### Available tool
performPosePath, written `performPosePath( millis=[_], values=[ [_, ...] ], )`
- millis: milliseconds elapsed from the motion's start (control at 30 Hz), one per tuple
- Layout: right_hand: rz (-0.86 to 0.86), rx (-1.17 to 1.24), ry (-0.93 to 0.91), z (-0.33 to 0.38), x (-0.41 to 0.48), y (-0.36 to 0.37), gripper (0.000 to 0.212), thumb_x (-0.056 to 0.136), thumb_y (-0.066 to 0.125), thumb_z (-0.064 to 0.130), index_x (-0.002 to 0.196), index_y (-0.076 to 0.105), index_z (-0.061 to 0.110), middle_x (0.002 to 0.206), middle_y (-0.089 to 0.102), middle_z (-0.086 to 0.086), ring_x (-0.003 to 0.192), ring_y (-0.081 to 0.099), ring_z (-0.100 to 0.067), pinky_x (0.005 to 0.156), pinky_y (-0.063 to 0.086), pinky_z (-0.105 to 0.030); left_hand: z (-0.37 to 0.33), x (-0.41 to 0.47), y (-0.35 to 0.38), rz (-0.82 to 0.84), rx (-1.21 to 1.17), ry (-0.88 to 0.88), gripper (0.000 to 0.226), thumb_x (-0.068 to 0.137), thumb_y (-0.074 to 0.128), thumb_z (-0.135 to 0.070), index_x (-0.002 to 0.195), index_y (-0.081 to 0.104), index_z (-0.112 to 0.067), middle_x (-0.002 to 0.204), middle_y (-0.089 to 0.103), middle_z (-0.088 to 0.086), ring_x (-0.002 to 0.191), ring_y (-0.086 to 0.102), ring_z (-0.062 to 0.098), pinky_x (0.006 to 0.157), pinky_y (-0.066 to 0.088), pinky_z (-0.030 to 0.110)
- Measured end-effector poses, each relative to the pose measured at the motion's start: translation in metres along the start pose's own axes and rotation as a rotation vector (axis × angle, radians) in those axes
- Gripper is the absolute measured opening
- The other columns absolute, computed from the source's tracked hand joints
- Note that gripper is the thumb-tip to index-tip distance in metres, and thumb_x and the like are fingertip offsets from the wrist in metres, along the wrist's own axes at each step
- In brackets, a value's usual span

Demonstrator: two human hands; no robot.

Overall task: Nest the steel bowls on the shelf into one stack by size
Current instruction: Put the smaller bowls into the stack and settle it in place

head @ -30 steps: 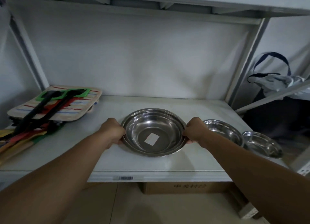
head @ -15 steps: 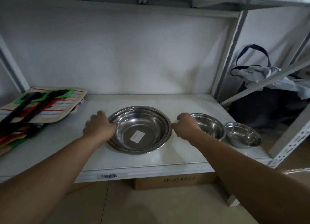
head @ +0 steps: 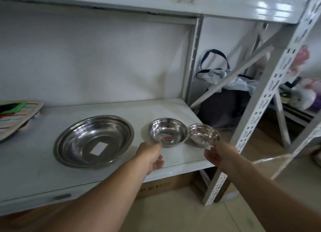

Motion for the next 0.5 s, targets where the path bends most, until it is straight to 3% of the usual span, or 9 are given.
performPosePath(
  millis=[67, 133, 233, 400, 500],
  values=[
    [0.005, -0.022, 0.03, -0.006, 0.012, -0.012, 0.031, 0.089, 0.076, 0.016, 0.111, 0.063, -0.002, 0.104, 0.064, -0.022, 0.062, 0.068, -0.026, 0.046, 0.061, -0.033, 0.008, 0.015, 0.004, -0.04, -0.034, -0.051, 0.025, 0.097, 0.059, -0.031, 0.102, 0.052, -0.008, 0.105, 0.07, 0.022, 0.074, 0.067, 0.029, 0.065, 0.063, 0.037],
    [0.028, -0.04, 0.035, -0.005, 0.02, -0.012, 0.034, 0.089, 0.076, 0.019, 0.111, 0.061, -0.003, 0.105, 0.065, -0.022, 0.073, 0.07, -0.028, 0.05, 0.063, -0.034, 0.014, 0.028, 0.006, -0.066, -0.072, -0.085, 0.031, 0.096, 0.06, -0.034, 0.102, 0.056, -0.004, 0.106, 0.07, 0.023, 0.072, 0.065, 0.03, 0.058, 0.061, 0.035],
    [0.05, -0.068, 0.024, -0.001, 0.031, -0.004, 0.027, 0.092, 0.072, 0.015, 0.108, 0.063, -0.004, 0.093, 0.068, -0.019, 0.068, 0.07, -0.028, 0.056, 0.061, -0.037, 0.013, 0.041, 0.01, -0.086, -0.114, -0.087, 0.035, 0.096, 0.06, -0.033, 0.111, 0.061, -0.001, 0.097, 0.07, 0.022, 0.067, 0.064, 0.029, 0.046, 0.058, 0.029],
    [0.019, -0.096, 0.015, 0.0, 0.045, 0.001, 0.019, 0.094, 0.064, 0.001, 0.112, 0.064, -0.005, 0.082, 0.068, -0.017, 0.065, 0.069, -0.027, 0.067, 0.062, -0.039, 0.011, 0.058, 0.017, -0.093, -0.127, -0.065, 0.032, 0.096, 0.058, -0.024, 0.118, 0.061, -0.001, 0.092, 0.069, 0.02, 0.064, 0.065, 0.03, 0.044, 0.055, 0.027],
    [0.023, -0.073, 0.015, 0.001, 0.045, 0.002, 0.02, 0.093, 0.064, -0.002, 0.113, 0.065, -0.005, 0.082, 0.07, -0.019, 0.063, 0.07, -0.026, 0.058, 0.062, -0.037, 0.009, 0.063, 0.021, -0.088, -0.117, -0.056, 0.032, 0.098, 0.054, -0.02, 0.123, 0.06, -0.001, 0.098, 0.071, 0.019, 0.064, 0.068, 0.03, 0.048, 0.059, 0.03]
  ],
)
Point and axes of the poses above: each hand's wrist, its own x-axis towards the middle knuckle, its own y-axis out of the palm, z = x × y, the point moved 10 cm from there along x, towards the middle knuckle
